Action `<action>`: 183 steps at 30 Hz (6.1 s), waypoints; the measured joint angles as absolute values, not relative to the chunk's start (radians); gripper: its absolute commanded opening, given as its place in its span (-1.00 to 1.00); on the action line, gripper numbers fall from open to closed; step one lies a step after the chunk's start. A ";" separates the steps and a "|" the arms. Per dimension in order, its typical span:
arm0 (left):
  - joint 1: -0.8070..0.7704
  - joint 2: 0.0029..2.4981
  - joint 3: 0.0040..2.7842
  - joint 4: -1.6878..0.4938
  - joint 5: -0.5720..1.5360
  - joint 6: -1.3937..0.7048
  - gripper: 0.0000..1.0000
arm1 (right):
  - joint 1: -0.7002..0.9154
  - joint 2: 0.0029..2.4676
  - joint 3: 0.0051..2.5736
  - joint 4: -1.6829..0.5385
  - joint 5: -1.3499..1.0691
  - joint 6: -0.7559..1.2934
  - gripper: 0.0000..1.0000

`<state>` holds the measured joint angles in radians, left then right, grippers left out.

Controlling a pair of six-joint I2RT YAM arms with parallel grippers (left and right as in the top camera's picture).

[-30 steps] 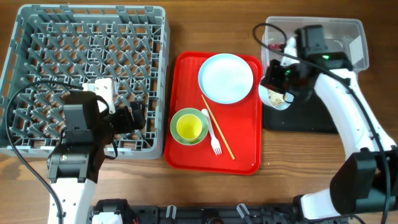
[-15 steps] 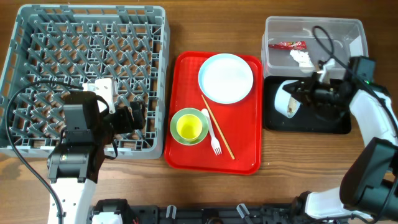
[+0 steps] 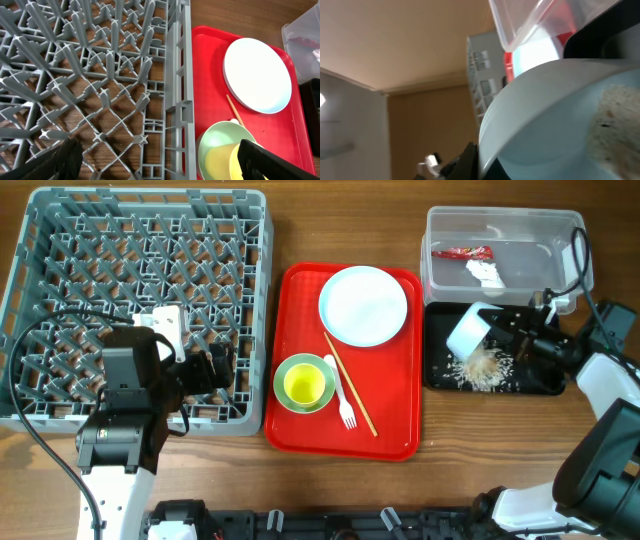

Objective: Sort waste into correct bins and load items into the dishwasher rack
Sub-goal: 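Tip the blue bowl over the black tray to empty the rice, then place the empty blue bowl onto the white plate, then grasp the yellow cup from the green bowl with the right gripper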

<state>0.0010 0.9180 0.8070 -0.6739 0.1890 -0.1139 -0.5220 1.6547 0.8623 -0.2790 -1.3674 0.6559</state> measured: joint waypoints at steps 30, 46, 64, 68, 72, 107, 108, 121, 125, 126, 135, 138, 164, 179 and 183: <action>0.001 0.918 0.807 -0.674 0.189 -0.114 1.00 | -0.534 1.655 0.857 0.212 -1.493 1.499 -0.91; 0.001 0.918 0.807 -0.674 0.189 -0.114 1.00 | -0.533 1.655 0.855 0.240 -1.412 1.142 -0.91; 0.001 0.918 0.807 -0.675 0.189 -0.114 1.00 | -0.520 1.655 0.847 -0.014 -1.328 0.955 -0.92; 0.001 0.918 0.807 -0.675 0.189 -0.114 1.00 | -0.520 1.655 0.847 -0.022 -1.338 0.961 -0.92; 0.001 0.918 0.807 -0.675 0.189 -0.114 1.00 | -0.520 1.655 0.844 -0.070 -1.327 0.976 -0.91; 0.001 0.918 0.807 -0.674 0.189 -0.114 1.00 | -0.275 1.629 0.892 -0.101 -1.240 0.947 -0.91; 0.001 0.918 0.807 -0.674 0.189 -0.114 1.00 | -0.263 1.617 0.900 -0.101 -1.232 0.944 -0.91; 0.001 0.918 0.807 -0.674 0.189 -0.114 1.00 | 0.001 1.390 0.994 -0.203 -0.912 0.865 -0.91; 0.001 0.918 0.807 -0.674 0.189 -0.114 1.00 | 0.122 1.376 1.001 -0.282 -0.723 0.792 -0.91; 0.001 0.918 0.807 -0.674 0.189 -0.114 1.00 | 0.144 1.376 1.003 -0.306 -0.683 0.773 -0.91; 0.001 0.918 0.807 -0.674 0.189 -0.114 1.00 | 0.304 1.376 1.100 -0.466 -0.379 0.551 -0.91; 0.001 0.918 0.807 -0.674 0.189 -0.114 1.00 | 0.367 1.380 1.166 -0.463 -0.265 0.451 -0.91; 0.001 0.918 0.807 -0.674 0.189 -0.114 1.00 | 0.527 1.864 1.200 -0.295 0.033 0.147 -0.62; 0.001 0.918 0.807 -0.674 0.189 -0.114 1.00 | 0.527 1.827 1.256 -0.537 -0.009 0.130 0.08; 0.001 0.918 0.807 -0.674 0.189 -0.114 1.00 | 0.528 1.735 1.334 -0.607 -0.128 0.130 0.09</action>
<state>0.0010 0.9180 0.8074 -0.6739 0.1890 -0.1139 0.5278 1.7351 1.3342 -0.6075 -0.1284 0.1299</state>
